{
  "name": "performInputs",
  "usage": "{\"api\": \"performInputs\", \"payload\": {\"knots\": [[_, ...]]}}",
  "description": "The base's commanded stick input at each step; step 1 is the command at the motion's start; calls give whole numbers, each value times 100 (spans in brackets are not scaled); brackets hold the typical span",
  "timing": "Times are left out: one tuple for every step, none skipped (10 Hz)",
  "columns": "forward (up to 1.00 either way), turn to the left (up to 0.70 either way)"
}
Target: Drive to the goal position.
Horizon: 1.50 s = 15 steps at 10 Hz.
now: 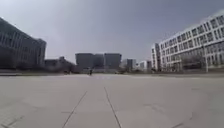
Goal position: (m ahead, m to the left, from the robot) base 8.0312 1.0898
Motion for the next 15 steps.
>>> {"api": "performInputs", "payload": {"knots": [[85, 0], [85, 1], [85, 7], [85, 34], [85, 34], [85, 34], [85, 32], [85, 9], [85, 0], [85, 0], [85, 0], [85, 0], [85, 0], [85, 0], [85, 0]]}}
